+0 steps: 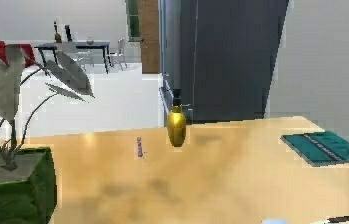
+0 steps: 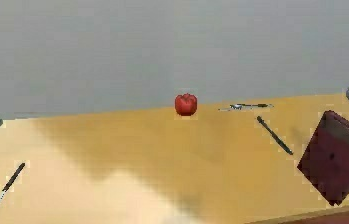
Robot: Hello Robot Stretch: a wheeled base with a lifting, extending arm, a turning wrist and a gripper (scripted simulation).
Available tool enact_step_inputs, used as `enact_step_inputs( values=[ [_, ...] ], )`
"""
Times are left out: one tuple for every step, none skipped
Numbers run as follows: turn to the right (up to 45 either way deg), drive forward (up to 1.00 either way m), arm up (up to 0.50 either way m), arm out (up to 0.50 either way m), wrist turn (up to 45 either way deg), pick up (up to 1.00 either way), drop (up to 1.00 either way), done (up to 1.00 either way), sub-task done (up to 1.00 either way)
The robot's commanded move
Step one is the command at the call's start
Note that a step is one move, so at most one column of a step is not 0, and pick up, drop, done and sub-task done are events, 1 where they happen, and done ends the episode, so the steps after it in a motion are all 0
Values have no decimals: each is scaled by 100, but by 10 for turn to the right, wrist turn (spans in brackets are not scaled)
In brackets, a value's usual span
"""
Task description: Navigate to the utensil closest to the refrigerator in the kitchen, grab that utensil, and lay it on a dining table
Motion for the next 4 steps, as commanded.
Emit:
enact_step_inputs(
  values=[
    [-360,0,0,0,0,0,0,0,0],
    [0,0,50,0,0,0,0,0,0],
    [0,0,38,0,0,0,0,0,0],
    [0,0,0,20,0,0,0,0,0]
  ],
)
